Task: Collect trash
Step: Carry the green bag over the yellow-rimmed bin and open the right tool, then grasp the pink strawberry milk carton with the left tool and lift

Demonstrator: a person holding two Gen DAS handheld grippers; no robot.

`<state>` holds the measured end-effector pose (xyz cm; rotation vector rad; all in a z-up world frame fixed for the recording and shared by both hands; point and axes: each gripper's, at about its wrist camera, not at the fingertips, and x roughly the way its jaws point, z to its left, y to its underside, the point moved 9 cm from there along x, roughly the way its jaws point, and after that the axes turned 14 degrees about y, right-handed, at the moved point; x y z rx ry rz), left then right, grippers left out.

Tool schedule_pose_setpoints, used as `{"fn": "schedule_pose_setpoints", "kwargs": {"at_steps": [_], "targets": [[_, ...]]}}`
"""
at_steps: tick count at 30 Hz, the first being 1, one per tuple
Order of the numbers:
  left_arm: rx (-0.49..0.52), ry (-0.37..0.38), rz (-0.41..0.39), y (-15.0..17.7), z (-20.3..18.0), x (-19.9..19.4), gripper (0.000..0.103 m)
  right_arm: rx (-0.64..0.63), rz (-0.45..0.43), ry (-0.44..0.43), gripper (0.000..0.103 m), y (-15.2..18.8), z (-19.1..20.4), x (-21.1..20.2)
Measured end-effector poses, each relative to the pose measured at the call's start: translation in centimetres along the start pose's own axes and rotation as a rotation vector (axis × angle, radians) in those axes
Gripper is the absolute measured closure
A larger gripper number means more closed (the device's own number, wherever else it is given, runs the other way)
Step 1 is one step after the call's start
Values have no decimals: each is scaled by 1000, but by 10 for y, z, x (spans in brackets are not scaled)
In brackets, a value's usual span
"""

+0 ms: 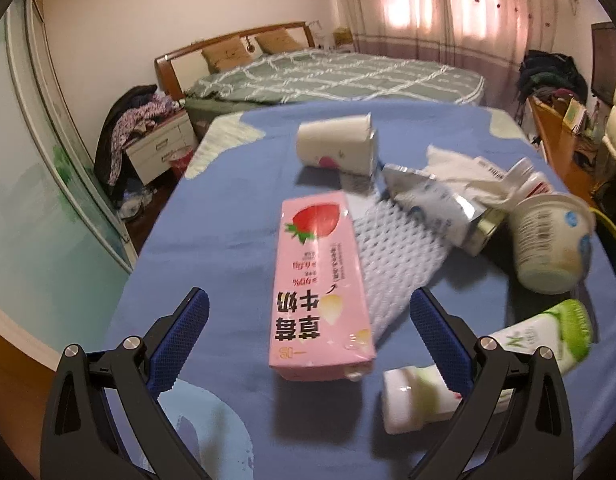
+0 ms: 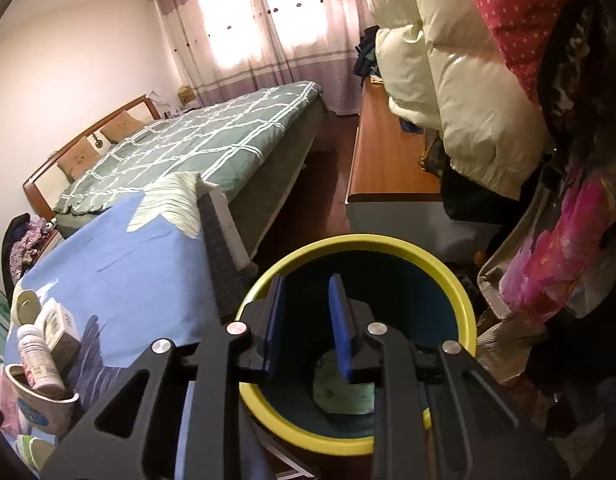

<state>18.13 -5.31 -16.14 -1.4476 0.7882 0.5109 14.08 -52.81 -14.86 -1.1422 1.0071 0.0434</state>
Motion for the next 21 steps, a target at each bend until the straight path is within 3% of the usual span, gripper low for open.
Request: {"fn": "schedule_pose_setpoints", "kwargs": {"at_steps": [8, 11, 16, 21], "targets": [[-62, 29, 39, 12, 20, 21, 8, -11, 9, -19, 80, 5, 10, -1], [-73, 54, 40, 11, 21, 25, 17, -17, 11, -27, 80, 7, 14, -1], [-78, 101, 43, 12, 18, 29, 50, -23, 9, -37, 80, 8, 18, -4], [-70, 92, 0, 6, 19, 16, 53, -19, 5, -42, 80, 8, 15, -8]]}}
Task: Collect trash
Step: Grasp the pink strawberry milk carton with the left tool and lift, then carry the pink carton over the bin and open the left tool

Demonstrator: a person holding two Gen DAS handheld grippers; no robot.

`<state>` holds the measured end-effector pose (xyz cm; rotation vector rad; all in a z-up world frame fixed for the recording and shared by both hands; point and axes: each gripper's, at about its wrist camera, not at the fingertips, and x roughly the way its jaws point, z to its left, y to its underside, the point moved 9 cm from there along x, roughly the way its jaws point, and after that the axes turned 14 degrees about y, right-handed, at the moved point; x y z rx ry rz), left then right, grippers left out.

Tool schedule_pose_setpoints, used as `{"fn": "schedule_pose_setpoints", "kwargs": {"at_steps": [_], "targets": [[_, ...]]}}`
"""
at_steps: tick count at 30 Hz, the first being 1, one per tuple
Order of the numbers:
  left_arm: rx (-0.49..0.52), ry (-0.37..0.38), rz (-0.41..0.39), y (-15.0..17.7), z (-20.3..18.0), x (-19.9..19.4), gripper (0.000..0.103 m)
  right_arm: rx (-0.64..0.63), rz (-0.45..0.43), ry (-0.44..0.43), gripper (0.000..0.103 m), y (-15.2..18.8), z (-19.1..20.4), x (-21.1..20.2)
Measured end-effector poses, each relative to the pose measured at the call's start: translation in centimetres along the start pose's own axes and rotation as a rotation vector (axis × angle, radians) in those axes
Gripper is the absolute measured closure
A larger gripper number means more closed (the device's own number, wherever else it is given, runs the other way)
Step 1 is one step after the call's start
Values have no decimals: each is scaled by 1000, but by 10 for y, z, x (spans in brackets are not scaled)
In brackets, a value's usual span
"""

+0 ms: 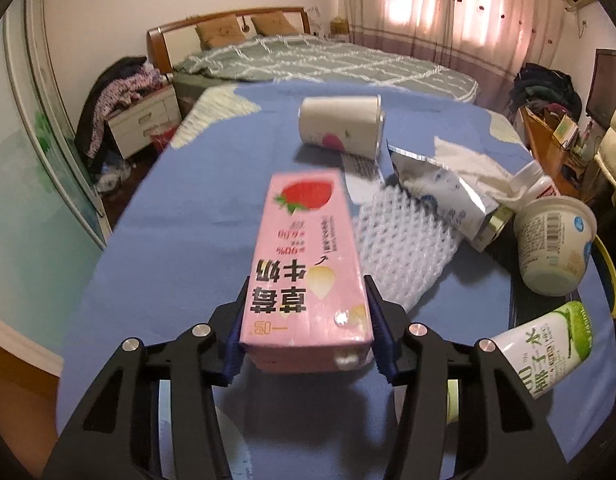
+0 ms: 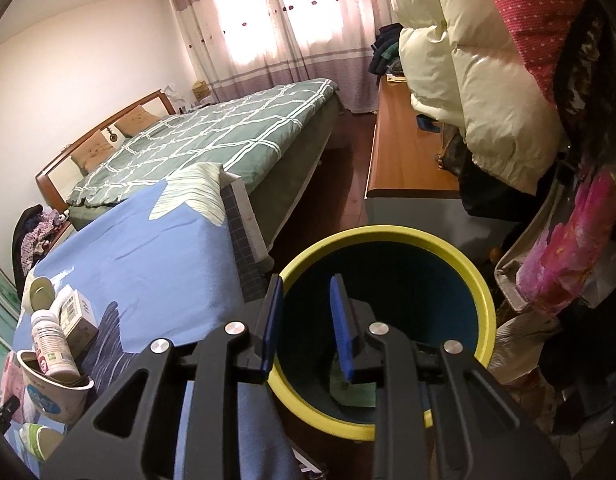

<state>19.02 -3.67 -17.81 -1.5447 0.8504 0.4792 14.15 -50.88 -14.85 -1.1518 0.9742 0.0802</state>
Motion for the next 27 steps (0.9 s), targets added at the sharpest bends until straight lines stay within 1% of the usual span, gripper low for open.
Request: {"fn": "schedule_pose_setpoints", "kwargs": {"at_steps": [4, 8, 13, 17, 21, 25, 26, 27], "targets": [[27, -4, -40, -12, -8, -17, 53, 8, -10, -1, 80, -1, -7, -5], [71, 13, -70, -29, -27, -30, 53, 29, -18, 1, 80, -3, -17, -8], [131, 63, -102, -57, -65, -45, 53, 52, -44, 19, 80, -10, -36, -12], [190, 134, -118, -80, -115, -49, 53, 72, -66, 56, 80, -16, -58, -10], [271, 243, -105, -96, -187, -39, 53, 80, -75, 94, 80, -20, -79, -4], [342, 345, -56, -101, -262, -16, 53, 102, -75, 120, 80, -24, -102, 5], [364, 373, -29, -99, -285, -7, 53, 113, -73, 124, 80, -26, -110, 9], [374, 390, -10, -97, -299, 0, 53, 120, -71, 127, 80, -27, -115, 11]]}}
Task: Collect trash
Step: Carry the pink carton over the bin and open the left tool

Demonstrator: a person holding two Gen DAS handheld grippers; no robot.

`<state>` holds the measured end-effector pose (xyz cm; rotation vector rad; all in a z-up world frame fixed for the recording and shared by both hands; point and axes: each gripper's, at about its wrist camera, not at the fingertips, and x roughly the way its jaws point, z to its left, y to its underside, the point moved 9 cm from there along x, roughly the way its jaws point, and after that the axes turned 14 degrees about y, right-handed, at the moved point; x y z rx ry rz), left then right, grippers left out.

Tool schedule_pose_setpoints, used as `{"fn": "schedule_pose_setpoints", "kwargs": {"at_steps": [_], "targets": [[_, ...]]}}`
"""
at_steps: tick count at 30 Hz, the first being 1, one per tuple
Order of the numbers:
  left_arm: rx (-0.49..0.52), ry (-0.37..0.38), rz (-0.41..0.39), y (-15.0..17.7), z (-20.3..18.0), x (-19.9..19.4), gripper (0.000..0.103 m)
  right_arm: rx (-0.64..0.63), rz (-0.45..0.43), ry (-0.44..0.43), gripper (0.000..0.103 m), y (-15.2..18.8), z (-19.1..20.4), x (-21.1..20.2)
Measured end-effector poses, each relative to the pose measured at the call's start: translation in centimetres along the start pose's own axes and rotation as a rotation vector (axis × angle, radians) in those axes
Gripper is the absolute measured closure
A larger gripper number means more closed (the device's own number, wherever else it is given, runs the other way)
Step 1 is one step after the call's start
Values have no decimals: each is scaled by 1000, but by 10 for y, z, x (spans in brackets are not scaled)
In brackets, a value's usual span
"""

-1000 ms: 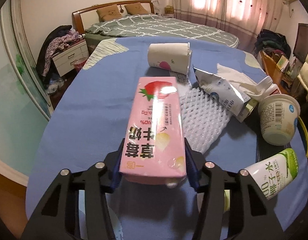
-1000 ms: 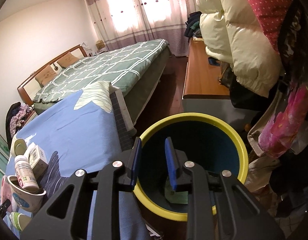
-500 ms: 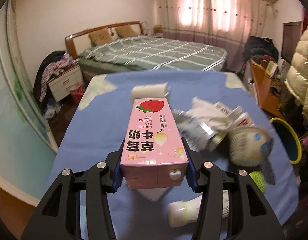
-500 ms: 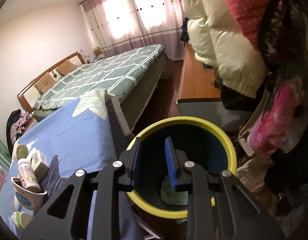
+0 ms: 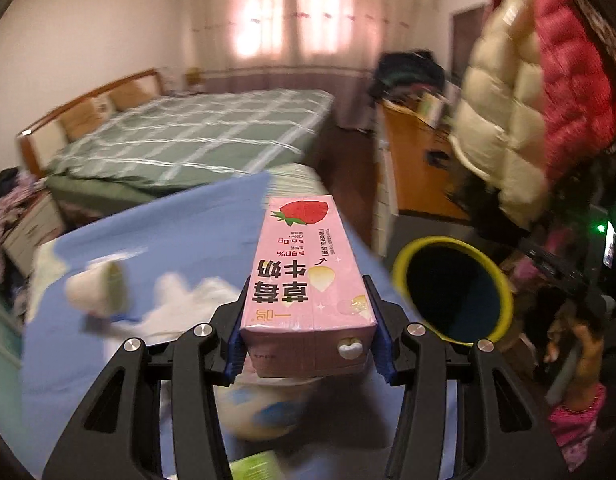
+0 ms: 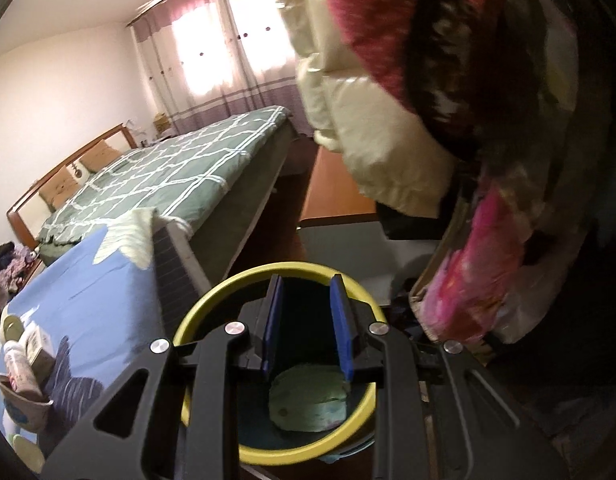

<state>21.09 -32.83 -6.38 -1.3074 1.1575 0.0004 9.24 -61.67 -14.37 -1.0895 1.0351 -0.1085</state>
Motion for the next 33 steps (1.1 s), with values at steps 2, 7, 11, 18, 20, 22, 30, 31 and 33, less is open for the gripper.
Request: {"fn": "schedule_pose_setpoints", "kwargs": {"at_steps": [2, 7, 11, 18, 20, 22, 30, 31, 33], "targets": [[16, 51, 53, -4, -27, 32, 53, 14, 7, 4, 80, -3, -9, 8], [38, 132, 163, -3, -69, 97, 53, 26, 35, -5, 80, -3, -20, 27], [68, 181, 232, 6, -97, 138, 53, 40, 52, -7, 80, -3, -26, 39], [115, 254, 314, 18, -146, 185, 53, 49, 64, 7, 80, -1, -36, 47], [121, 254, 330, 23, -154, 194, 53, 50, 68, 7, 80, 0, -38, 47], [115, 248, 347, 27, -158, 205, 51, 46, 68, 9, 79, 0, -38, 45], [86, 208, 286, 13, -145, 184, 24, 39, 57, 17, 74, 1, -40, 33], [72, 207, 276, 10, -139, 176, 24, 39, 55, 19, 74, 1, -40, 31], [25, 214, 243, 1, -122, 152, 22, 35, 56, 17, 74, 3, -37, 28]]}}
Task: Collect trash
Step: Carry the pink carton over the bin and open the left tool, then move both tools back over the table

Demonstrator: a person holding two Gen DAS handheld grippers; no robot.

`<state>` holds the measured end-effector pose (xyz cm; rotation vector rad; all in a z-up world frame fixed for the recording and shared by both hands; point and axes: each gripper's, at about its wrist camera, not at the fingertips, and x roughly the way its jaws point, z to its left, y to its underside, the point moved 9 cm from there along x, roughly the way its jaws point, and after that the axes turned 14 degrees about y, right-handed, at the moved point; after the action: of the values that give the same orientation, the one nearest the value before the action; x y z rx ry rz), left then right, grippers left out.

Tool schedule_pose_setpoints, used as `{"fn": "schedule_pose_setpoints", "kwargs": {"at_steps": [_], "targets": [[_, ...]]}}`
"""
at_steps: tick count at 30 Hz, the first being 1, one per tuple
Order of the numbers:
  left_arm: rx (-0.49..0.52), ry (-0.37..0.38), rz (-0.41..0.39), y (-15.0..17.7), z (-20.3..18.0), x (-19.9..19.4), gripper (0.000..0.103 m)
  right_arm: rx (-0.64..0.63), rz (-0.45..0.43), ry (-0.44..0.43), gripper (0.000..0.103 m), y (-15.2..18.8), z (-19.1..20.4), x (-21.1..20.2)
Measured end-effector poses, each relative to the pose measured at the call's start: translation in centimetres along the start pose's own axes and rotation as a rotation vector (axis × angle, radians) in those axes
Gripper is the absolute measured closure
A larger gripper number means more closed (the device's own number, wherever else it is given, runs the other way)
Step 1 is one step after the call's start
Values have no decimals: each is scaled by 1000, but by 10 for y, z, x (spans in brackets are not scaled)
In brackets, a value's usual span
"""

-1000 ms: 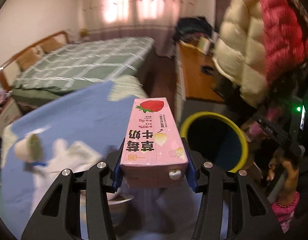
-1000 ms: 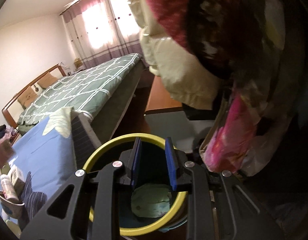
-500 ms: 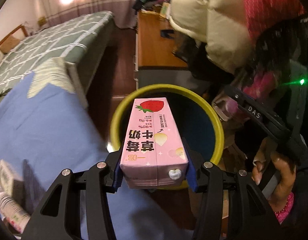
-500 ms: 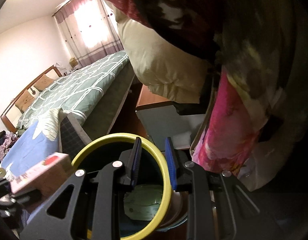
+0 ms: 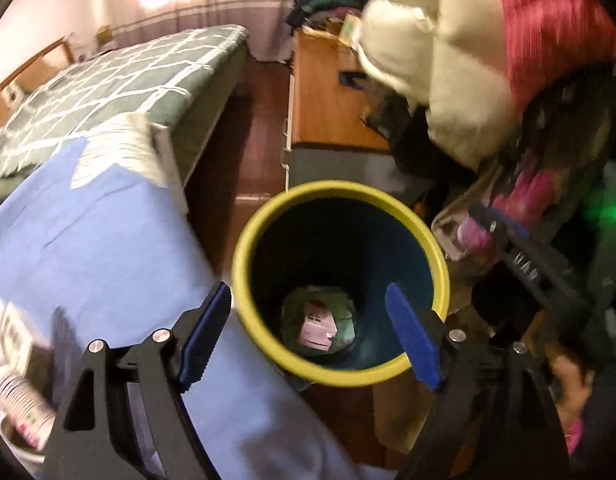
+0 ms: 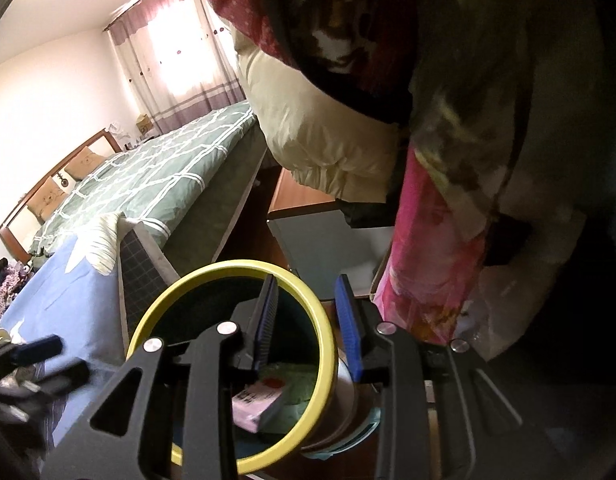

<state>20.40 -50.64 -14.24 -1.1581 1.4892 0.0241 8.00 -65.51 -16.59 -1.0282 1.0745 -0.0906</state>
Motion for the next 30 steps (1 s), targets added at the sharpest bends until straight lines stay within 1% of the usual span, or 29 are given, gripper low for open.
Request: {"fn": "schedule_pose_setpoints", "kwargs": {"at_steps": [1, 4, 5, 7, 8, 10, 12, 16, 17, 20, 23, 26, 28, 30], "targets": [[-21, -3, -30, -2, 8, -18, 19, -6, 4, -7, 73, 1, 4, -2], [-57, -51, -127, -6, 32, -70, 17, -33, 11, -27, 73, 7, 19, -6], [-63, -86, -171, -7, 43, -95, 17, -44, 12, -41, 73, 8, 27, -8], [-73, -143, -229, -3, 58, -126, 13, -69, 11, -67, 72, 12, 45, -16], [-82, -194, -266, 2, 71, -150, 12, -90, 9, -89, 72, 15, 59, -21], [-100, -257, -301, 12, 91, -181, 11, -123, 6, -122, 71, 20, 81, -31], [-138, -322, -339, 29, 116, -214, 10, -168, 5, -166, 71, 29, 110, -43], [-217, -423, -389, 67, 161, -268, 9, -257, 1, -249, 71, 49, 161, -72], [-242, -450, -402, 81, 175, -284, 9, -279, 0, -272, 71, 55, 174, -81], [-289, -485, -425, 110, 198, -313, 9, -336, 4, -349, 71, 72, 209, -111], [-330, -502, -452, 142, 217, -339, 9, -402, -7, -410, 71, 88, 241, -142], [-358, -513, -481, 171, 234, -360, 9, -439, 5, -472, 71, 102, 272, -166], [-373, -516, -499, 189, 243, -372, 8, -462, 14, -494, 71, 109, 293, -175], [-383, -519, -507, 203, 246, -376, 8, -486, 61, -525, 71, 116, 313, -176]]}}
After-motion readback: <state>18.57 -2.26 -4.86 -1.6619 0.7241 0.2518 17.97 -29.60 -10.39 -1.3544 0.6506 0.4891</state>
